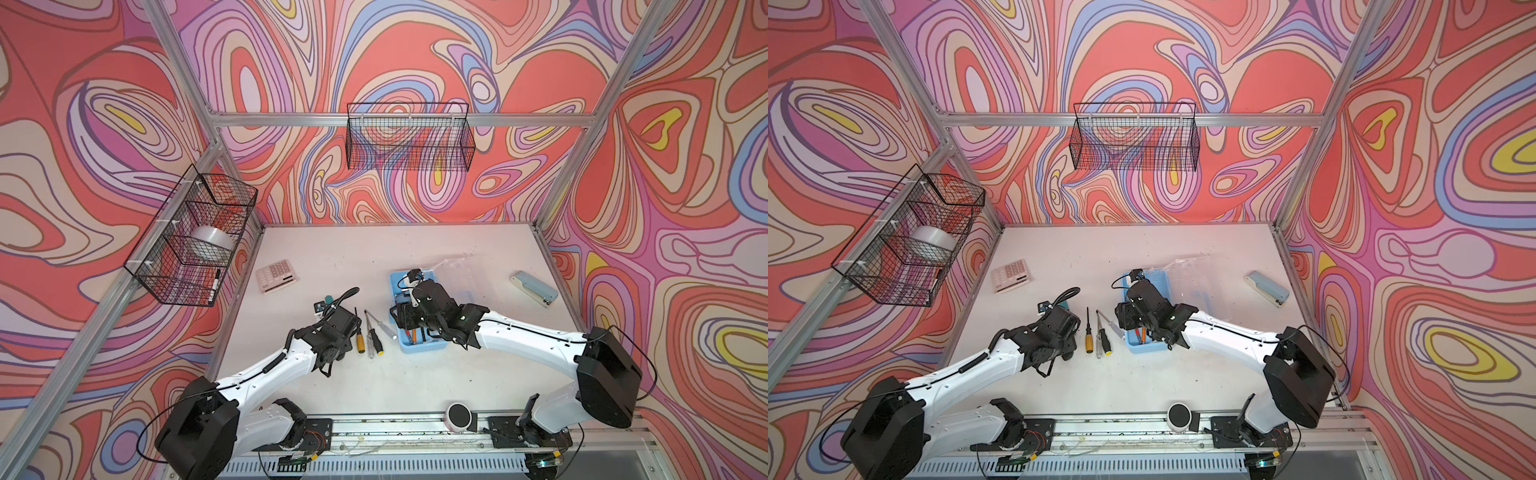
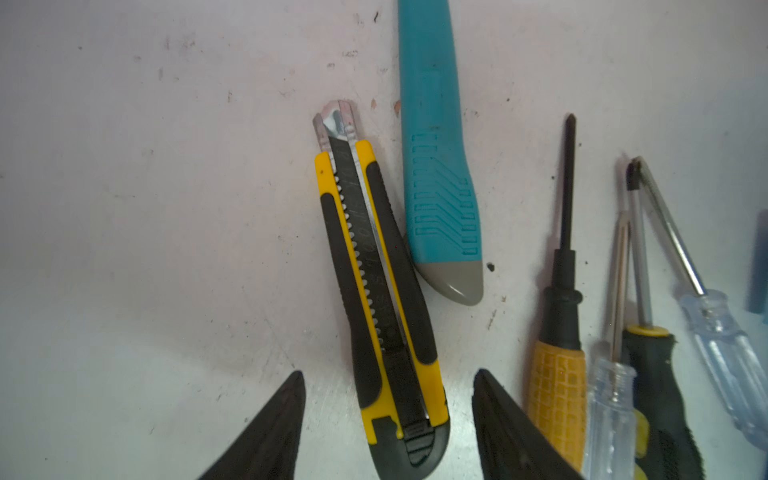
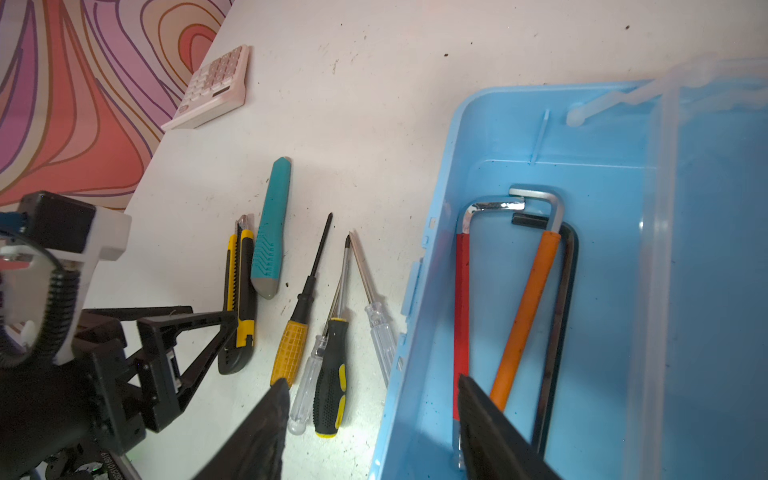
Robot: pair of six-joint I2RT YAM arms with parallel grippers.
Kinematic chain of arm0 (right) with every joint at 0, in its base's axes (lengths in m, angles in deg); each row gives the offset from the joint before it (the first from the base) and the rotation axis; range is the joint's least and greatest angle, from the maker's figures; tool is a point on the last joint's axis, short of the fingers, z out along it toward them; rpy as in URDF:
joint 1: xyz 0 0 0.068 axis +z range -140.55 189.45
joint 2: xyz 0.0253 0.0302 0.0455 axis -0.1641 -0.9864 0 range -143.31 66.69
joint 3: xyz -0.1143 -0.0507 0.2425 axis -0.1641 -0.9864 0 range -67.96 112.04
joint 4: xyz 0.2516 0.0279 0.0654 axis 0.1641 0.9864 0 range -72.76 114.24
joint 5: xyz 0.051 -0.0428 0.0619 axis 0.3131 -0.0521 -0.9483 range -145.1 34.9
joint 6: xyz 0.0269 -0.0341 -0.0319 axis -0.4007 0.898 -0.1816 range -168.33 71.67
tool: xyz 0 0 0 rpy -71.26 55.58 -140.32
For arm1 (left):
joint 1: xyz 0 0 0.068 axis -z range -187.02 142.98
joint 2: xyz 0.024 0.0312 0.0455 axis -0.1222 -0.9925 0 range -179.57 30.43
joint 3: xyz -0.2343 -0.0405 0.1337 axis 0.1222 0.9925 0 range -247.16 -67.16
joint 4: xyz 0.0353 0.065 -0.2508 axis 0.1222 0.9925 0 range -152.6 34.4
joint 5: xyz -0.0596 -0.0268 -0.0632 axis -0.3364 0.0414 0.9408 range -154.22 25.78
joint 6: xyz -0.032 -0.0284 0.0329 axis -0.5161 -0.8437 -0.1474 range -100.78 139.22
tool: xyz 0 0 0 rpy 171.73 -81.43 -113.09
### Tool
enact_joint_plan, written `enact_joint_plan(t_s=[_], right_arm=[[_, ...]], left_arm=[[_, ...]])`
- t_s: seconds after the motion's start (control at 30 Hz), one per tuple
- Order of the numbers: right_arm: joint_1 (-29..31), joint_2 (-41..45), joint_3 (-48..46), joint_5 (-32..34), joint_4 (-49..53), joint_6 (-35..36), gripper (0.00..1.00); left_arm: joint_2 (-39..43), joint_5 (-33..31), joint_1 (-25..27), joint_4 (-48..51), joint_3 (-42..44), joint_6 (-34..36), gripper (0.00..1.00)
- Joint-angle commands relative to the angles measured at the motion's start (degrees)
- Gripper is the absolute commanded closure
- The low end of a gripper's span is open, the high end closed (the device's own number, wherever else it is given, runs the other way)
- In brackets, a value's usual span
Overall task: Pack the tool kit
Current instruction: 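Move the left gripper back to the tools and lower onto the yellow-black utility knife, then close the left gripper on the yellow-black utility knife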
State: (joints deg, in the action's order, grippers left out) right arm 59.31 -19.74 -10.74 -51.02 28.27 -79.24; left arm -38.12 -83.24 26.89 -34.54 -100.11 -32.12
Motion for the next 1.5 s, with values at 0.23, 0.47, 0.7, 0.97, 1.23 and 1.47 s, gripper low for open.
enact_joint_plan(t_s=[0.23, 0.47, 0.7, 0.97, 1.23, 1.47], right_arm=[[0.3, -1.4, 1.3, 1.3, 0.9, -0.1, 0.35], [0.2, -1.7, 1.5, 1.8, 0.9, -0.6, 0.37], [0.3, -2.2, 1.6, 1.7, 0.8, -0.9, 0.37], [0.2, -2.2, 1.3, 1.7, 0.7, -1.3, 0.38], [0.2, -2.7, 1.2, 1.5, 0.5, -1.3, 0.38], [0.3, -2.8, 1.1, 1.4, 0.5, -1.6, 0.38]], left_arm=[[-4.6, 2.3, -2.0, -6.4, 1.2, -0.5, 0.38], [-6.7, 4.3, -3.5, -9.2, 2.1, -0.1, 0.45], [-8.3, 5.6, -3.9, -11.3, 2.7, 0.0, 0.51], [-8.4, 5.8, -3.9, -11.9, 2.9, 0.4, 0.62], [-7.0, 6.6, -3.9, -11.2, 2.9, 1.0, 0.71], [-5.3, 6.6, -4.0, -9.4, 2.6, 0.9, 0.74]])
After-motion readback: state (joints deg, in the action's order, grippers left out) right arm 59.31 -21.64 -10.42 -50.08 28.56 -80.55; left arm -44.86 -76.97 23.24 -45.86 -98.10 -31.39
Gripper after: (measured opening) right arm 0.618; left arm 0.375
